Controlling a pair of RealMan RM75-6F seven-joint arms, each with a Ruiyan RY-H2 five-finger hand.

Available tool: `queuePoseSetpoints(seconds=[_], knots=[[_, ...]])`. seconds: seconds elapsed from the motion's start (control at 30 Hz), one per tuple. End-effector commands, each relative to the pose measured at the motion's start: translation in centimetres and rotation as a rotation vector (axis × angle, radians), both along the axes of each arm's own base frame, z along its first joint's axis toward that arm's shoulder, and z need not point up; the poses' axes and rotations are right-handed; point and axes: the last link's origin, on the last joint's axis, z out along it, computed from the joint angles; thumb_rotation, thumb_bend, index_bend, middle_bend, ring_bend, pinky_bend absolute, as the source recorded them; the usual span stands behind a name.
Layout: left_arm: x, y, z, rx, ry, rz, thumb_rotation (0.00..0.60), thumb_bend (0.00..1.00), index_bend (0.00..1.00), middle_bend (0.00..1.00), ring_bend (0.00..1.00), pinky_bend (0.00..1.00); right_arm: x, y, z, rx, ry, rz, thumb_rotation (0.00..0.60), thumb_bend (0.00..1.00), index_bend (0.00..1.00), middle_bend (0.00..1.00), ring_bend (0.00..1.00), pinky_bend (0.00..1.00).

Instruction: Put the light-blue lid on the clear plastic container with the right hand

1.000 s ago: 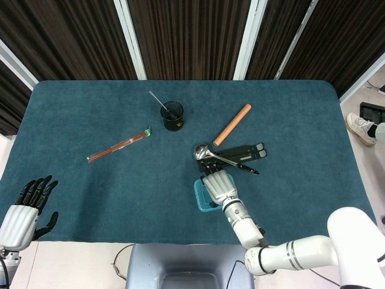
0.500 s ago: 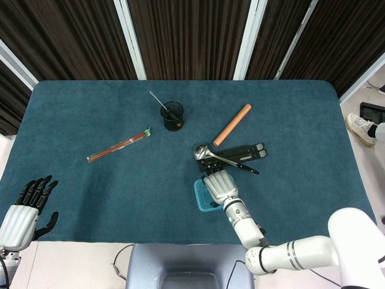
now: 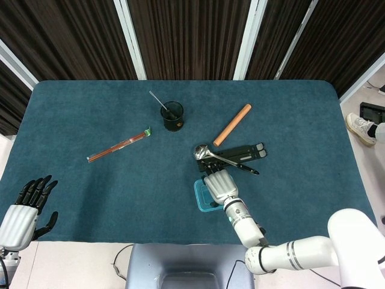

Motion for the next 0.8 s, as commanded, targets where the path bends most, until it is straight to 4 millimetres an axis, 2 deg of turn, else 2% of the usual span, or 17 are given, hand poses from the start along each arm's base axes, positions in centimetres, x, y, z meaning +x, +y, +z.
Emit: queuePoseSetpoints(seconds=[0.03, 0.8], knots=[[0.00, 0.03, 0.01, 0.001, 0.000, 0.001, 0.600, 0.44, 0.00, 0.00, 0.00, 0.08, -0.01, 0.00, -0.06, 0.002, -0.002, -0.001, 0.600, 0.15, 0.46, 0.11, 0.07, 0.15], [-0.06, 0.02, 0.09, 0.003, -0.002, 0.000, 0.600, 0.44, 0.00, 0.00, 0.00, 0.08, -0.36, 0.09, -0.33, 0.008, 0.008, -0.001, 0.600, 0.15, 0.44, 0.11, 0.07, 0.15]])
